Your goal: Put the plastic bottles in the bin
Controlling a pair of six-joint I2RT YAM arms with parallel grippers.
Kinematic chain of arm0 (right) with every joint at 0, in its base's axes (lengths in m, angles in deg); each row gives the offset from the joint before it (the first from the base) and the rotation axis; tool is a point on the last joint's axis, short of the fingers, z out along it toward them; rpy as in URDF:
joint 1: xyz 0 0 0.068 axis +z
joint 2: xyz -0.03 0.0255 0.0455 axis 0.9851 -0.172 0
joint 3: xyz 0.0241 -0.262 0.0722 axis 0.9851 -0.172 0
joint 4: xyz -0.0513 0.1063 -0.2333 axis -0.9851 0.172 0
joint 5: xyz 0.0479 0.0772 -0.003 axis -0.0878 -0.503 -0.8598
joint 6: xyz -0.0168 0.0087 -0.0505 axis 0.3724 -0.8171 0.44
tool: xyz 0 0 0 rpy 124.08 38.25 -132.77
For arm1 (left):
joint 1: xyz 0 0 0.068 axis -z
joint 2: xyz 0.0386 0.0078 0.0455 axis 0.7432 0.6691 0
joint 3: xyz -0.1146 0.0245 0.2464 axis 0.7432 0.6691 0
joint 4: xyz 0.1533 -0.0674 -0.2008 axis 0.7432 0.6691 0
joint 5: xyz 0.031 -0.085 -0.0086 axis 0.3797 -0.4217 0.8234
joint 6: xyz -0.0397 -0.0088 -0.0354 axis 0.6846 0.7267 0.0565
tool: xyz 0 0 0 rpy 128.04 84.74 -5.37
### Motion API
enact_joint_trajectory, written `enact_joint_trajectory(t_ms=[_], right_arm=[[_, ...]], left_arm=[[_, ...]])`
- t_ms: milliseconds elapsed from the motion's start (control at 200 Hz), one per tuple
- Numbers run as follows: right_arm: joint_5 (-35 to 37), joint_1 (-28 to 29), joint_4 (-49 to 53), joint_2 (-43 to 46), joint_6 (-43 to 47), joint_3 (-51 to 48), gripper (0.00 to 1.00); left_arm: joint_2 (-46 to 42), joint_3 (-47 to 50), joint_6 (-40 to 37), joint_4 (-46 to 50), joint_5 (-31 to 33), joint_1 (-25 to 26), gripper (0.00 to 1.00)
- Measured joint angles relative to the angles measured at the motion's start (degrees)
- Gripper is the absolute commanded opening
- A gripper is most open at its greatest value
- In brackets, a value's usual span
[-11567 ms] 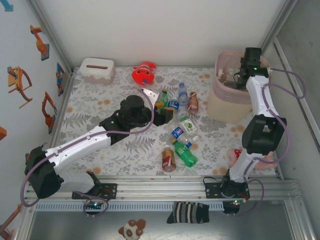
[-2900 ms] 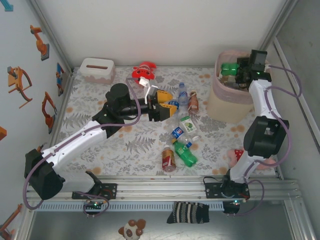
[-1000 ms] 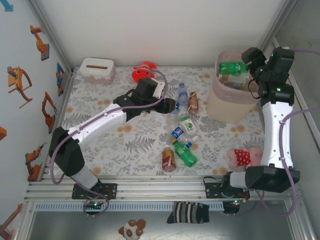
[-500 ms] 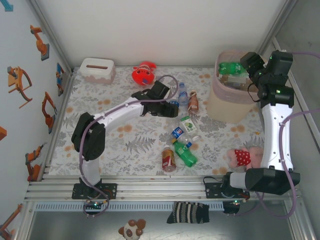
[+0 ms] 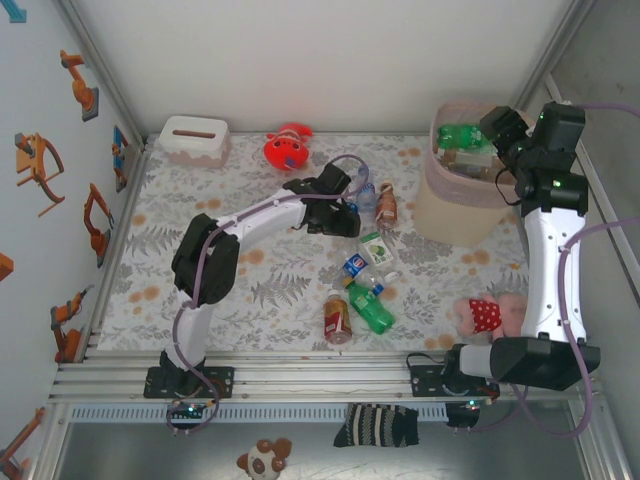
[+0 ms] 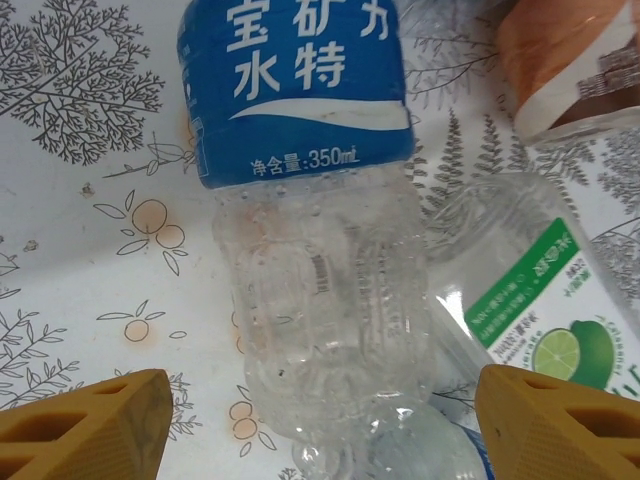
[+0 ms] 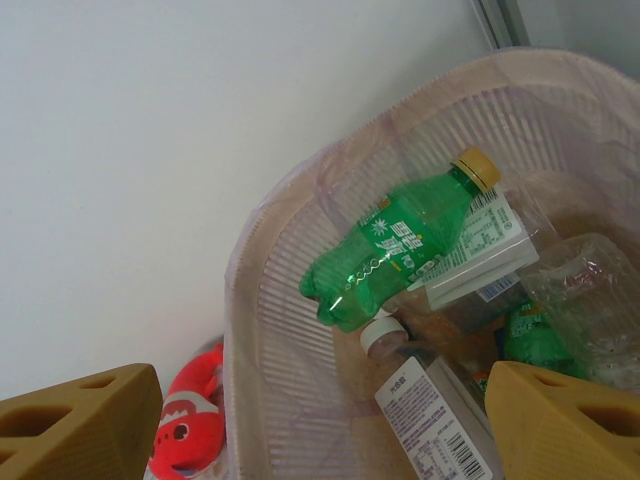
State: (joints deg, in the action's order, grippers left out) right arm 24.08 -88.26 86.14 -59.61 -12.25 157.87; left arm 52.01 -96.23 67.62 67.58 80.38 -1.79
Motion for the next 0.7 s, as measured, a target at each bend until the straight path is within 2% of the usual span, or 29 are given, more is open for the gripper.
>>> enact_joint_trajectory(t_ms=[345, 696], right_arm=[[-0.17, 0.0, 0.0, 0.11, -0.02, 0.0, 0.82], [-0.22, 0.0, 0.0, 0.11, -0.02, 0.0, 0.81]], left_arm=[[2.89, -0.98, -1.27, -0.22, -0.83, -2.45, 0.77], [6.93, -2.12, -2.38, -2.14, -5.33, -3.89, 0.75]])
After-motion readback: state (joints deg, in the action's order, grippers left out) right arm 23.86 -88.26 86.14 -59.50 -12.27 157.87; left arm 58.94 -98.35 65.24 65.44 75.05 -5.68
